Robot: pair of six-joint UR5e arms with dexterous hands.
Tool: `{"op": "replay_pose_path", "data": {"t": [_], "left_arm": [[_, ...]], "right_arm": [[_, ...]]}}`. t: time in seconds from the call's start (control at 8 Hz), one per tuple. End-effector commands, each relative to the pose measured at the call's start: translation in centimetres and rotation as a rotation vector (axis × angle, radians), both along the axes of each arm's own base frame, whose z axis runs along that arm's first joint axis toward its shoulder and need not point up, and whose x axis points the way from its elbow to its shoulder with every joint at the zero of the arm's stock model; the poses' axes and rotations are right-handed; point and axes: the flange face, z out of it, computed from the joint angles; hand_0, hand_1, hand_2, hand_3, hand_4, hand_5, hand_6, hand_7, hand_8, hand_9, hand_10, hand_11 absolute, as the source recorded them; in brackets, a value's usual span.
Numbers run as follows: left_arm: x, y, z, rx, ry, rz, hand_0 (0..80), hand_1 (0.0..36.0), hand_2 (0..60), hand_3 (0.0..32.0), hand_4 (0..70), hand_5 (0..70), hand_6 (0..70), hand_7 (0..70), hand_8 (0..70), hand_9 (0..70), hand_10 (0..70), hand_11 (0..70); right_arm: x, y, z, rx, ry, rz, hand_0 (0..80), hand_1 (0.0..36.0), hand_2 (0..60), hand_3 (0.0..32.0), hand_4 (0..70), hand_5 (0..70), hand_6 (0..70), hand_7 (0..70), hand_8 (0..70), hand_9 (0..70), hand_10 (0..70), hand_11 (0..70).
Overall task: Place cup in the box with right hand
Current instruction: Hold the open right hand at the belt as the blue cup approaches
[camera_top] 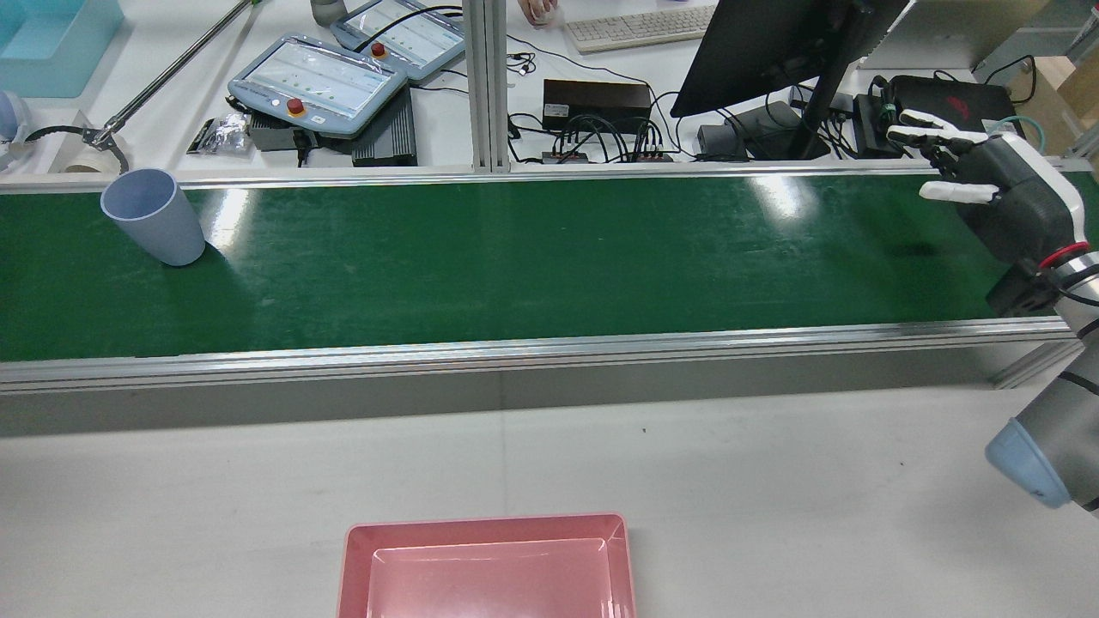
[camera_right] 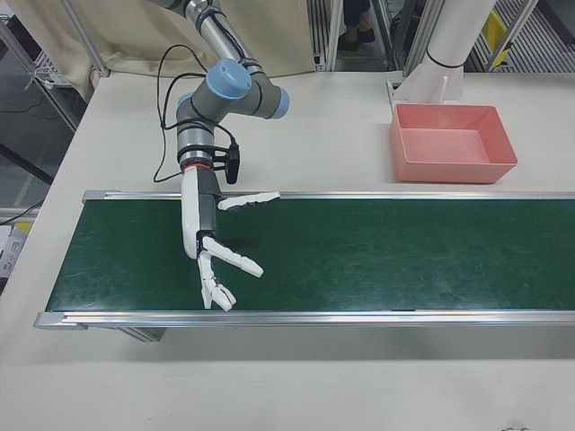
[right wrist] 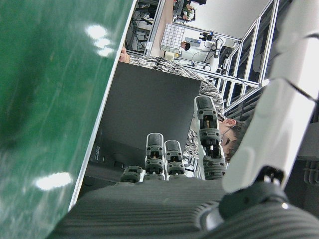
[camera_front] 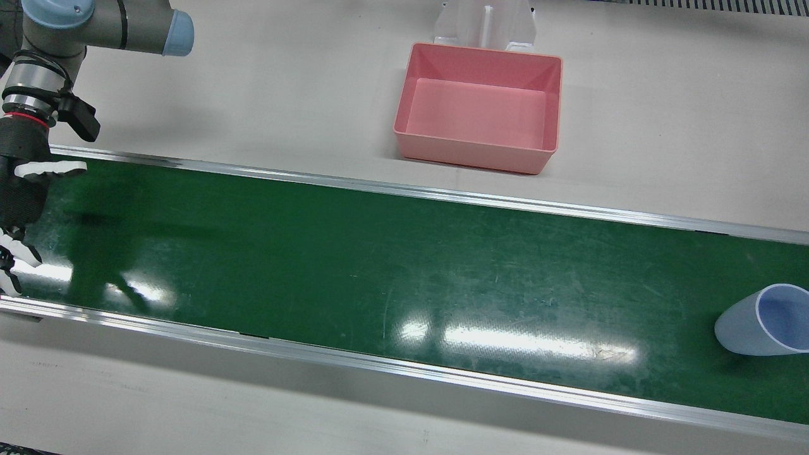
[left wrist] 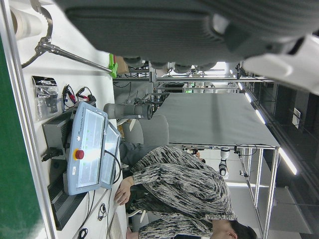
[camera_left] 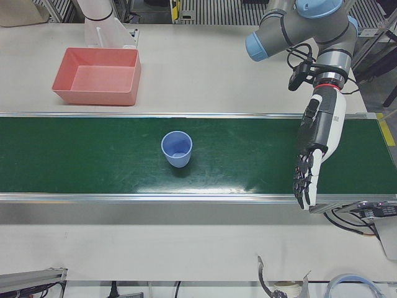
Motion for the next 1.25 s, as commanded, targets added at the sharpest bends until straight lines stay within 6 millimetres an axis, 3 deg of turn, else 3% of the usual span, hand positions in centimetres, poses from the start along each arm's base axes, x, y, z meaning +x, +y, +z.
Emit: {"op": "replay_pose_path", "data": {"t": [0.0,0.12,0.25,0.38,0.5,0.62,0.75,0.88,1.12], "left_arm": [[0.0,0.0,0.0,0.0,0.001,0.0,0.0,0.0,0.0,0.0,0.0,0.0,0.0,0.0,0.0,0.0,0.0,0.0],[0.1,0.0,0.0,0.0,-0.001,0.001,0.0,0.0,0.0,0.0,0.0,0.0,0.0,0.0,0.0,0.0,0.0,0.0],[0.0,0.0,0.0,0.0,-0.001,-0.001,0.0,0.0,0.0,0.0,0.0,0.0,0.0,0.0,0.0,0.0,0.0,0.0],[0.0,0.0,0.0,0.0,-0.001,-0.001,0.0,0.0,0.0,0.0,0.0,0.0,0.0,0.0,0.0,0.0,0.0,0.0],[0.0,0.0,0.0,0.0,0.001,0.0,0.0,0.0,0.0,0.0,0.0,0.0,0.0,0.0,0.0,0.0,0.0,0.0],[0.0,0.0,0.0,0.0,-0.001,-0.001,0.0,0.0,0.0,0.0,0.0,0.0,0.0,0.0,0.0,0.0,0.0,0.0],[0.1,0.0,0.0,0.0,0.001,0.001,0.0,0.0,0.0,0.0,0.0,0.0,0.0,0.0,0.0,0.0,0.0,0.0],[0.1,0.0,0.0,0.0,-0.001,0.001,0.0,0.0,0.0,0.0,0.0,0.0,0.0,0.0,0.0,0.0,0.0,0.0],[0.1,0.0,0.0,0.0,-0.001,0.001,0.0,0.0,0.0,0.0,0.0,0.0,0.0,0.0,0.0,0.0,0.0,0.0]], "right_arm": [[-2.3,0.7,0.4,-0.028,0.013,-0.005,49.4,11.6,5.5,0.0,23.7,5.0,5.9,20.8,11.9,21.4,2.7,5.2],[-2.5,0.8,-0.1,-0.02,0.005,0.006,49.8,10.7,1.9,0.0,22.5,5.2,5.8,19.7,11.8,21.0,3.2,5.9],[-2.8,0.8,-0.2,-0.02,0.008,0.003,50.2,11.3,1.9,0.0,22.5,5.3,5.7,19.6,11.7,20.9,2.9,5.7],[-3.6,0.9,-0.1,-0.02,0.013,-0.01,49.7,13.6,9.7,0.0,20.1,5.4,5.8,19.8,11.8,21.1,3.0,5.8],[-3.6,0.9,0.0,-0.018,0.041,-0.008,50.3,12.7,6.5,0.0,23.5,5.3,5.9,20.6,12.0,21.4,2.5,5.0],[-3.7,0.9,0.0,-0.015,0.063,-0.007,49.0,14.3,14.2,0.0,21.6,5.2,5.9,20.6,12.0,21.5,2.4,4.8],[-3.6,1.0,0.0,-0.016,0.07,-0.007,49.7,13.8,11.0,0.0,22.4,5.3,5.9,20.2,11.9,21.2,2.5,5.0],[-3.5,0.9,0.0,-0.015,0.071,-0.005,50.5,12.1,4.1,0.0,24.4,5.3,5.9,20.1,11.9,21.1,2.3,4.8],[-3.4,0.9,-0.1,-0.013,0.112,0.0,50.9,12.4,4.1,0.0,24.7,5.4,5.8,20.2,12.0,21.4,1.7,3.9]]}}
